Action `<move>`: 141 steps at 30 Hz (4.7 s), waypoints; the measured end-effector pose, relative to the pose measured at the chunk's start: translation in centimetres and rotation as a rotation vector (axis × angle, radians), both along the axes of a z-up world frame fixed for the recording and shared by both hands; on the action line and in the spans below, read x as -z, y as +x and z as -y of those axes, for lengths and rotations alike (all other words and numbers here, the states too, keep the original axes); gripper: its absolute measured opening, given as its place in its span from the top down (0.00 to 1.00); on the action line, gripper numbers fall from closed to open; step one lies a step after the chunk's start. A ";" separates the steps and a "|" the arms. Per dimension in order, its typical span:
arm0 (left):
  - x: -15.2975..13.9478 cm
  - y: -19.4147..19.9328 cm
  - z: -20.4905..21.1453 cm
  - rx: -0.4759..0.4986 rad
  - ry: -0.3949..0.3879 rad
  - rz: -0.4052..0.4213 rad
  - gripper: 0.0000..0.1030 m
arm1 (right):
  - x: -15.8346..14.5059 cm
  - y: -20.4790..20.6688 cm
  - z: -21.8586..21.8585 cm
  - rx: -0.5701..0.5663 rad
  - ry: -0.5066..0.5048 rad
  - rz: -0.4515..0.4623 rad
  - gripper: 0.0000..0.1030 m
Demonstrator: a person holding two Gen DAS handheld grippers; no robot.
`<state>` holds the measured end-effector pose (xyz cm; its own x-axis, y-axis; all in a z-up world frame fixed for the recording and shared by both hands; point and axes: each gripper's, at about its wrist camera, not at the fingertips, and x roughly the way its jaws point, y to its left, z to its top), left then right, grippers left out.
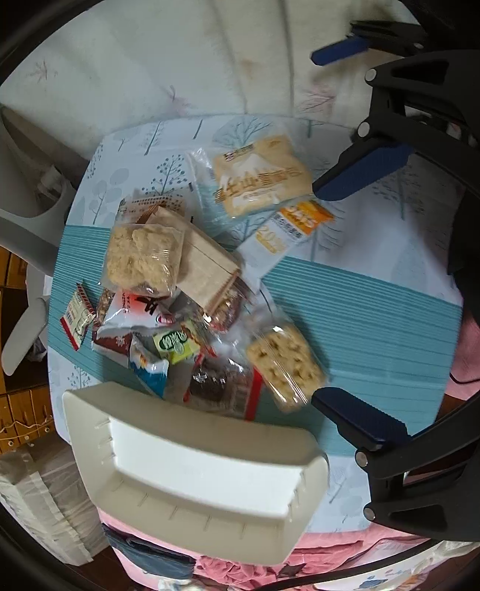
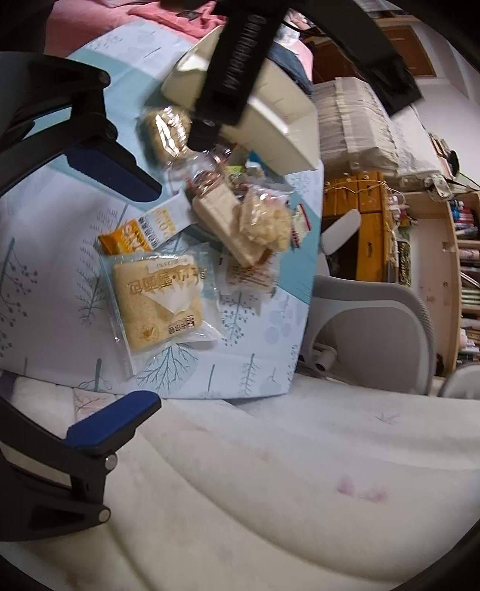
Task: Organize snacks
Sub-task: 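Reach left tool to white protein bar packet while right tool reaches mountain-print bread bag, then close left tool on protein bar packet while right tool closes on bread bag, then carry both packets into the white tray and open both tools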
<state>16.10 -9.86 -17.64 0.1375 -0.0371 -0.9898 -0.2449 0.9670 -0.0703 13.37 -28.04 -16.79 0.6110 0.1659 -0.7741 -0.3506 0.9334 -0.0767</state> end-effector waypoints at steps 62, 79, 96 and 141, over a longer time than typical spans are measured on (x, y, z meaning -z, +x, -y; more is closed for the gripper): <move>15.7 4.2 2.0 -0.323 -0.121 -0.334 0.61 | 12.6 10.5 -1.1 -0.068 -0.095 -0.407 0.07; 8.9 -7.5 -3.5 -0.310 -0.197 -0.246 0.61 | 12.5 7.3 -0.4 0.100 -0.057 -0.730 0.08; -3.4 -5.7 -5.4 -0.063 -0.088 0.038 0.61 | 8.6 -0.1 -4.0 0.239 0.221 -0.952 0.09; -9.7 -6.5 -29.2 0.274 0.177 0.397 0.39 | 2.2 1.1 -28.7 0.251 0.598 -0.668 0.08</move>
<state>9.60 19.31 -7.98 0.5128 0.0385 -0.8576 0.0320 0.9974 0.0639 14.47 0.64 -18.98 0.1416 0.5738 -0.8066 0.0691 0.8071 0.5863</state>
